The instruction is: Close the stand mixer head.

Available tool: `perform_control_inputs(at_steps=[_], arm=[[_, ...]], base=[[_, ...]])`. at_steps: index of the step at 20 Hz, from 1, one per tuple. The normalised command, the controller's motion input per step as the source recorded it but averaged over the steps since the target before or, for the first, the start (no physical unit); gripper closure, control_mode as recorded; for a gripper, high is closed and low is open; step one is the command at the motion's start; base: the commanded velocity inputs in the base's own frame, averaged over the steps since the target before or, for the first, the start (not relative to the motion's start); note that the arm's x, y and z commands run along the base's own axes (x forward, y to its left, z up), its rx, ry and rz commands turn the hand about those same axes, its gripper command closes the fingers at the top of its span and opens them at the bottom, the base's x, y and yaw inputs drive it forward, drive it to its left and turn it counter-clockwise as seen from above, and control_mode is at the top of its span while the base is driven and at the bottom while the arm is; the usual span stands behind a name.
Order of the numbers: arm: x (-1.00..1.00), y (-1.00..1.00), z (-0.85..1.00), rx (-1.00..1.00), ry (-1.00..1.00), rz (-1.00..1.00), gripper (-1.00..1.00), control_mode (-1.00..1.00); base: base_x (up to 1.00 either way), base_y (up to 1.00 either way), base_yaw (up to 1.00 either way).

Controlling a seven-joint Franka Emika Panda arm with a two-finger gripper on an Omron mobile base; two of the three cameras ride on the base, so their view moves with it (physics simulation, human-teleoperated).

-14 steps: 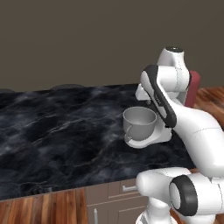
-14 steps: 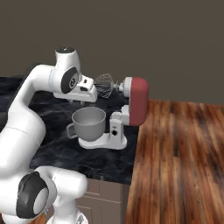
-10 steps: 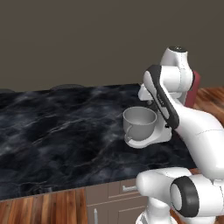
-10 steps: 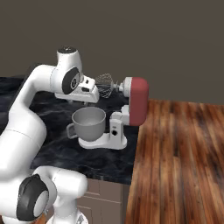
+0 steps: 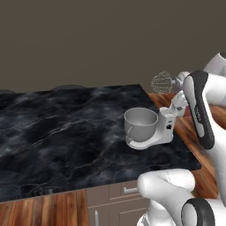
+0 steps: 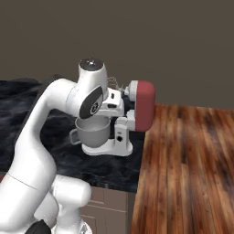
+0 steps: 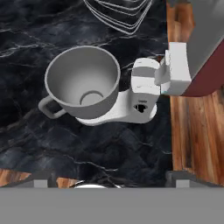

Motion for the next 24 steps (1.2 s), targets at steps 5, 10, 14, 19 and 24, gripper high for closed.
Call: perform_control_inputs(at_steps=[5,10,14,19,24], arm=[[-0.26,-0.73,0.39,0.00,-0.19,0.21,-1.00,-1.00],[0.00,-0.76,0.39,0.01,-0.20,0.22,-1.00,-1.00],[0.00,-0.71,0.21,0.09,-0.16,0.18,-1.00,-1.00],[0.14,-0.64,0.02,0.12,-0.12,0.18,-1.00,-1.00],[0.56,-0.33,0.00,0.09,-0.08,0.14,-1.00,-1.00]], base=[[0.00,0.00,0.00],[0.00,0.00,0.00],[0.00,0.00,0.00],[0.00,0.00,0.00],[0.00,0.00,0.00]])
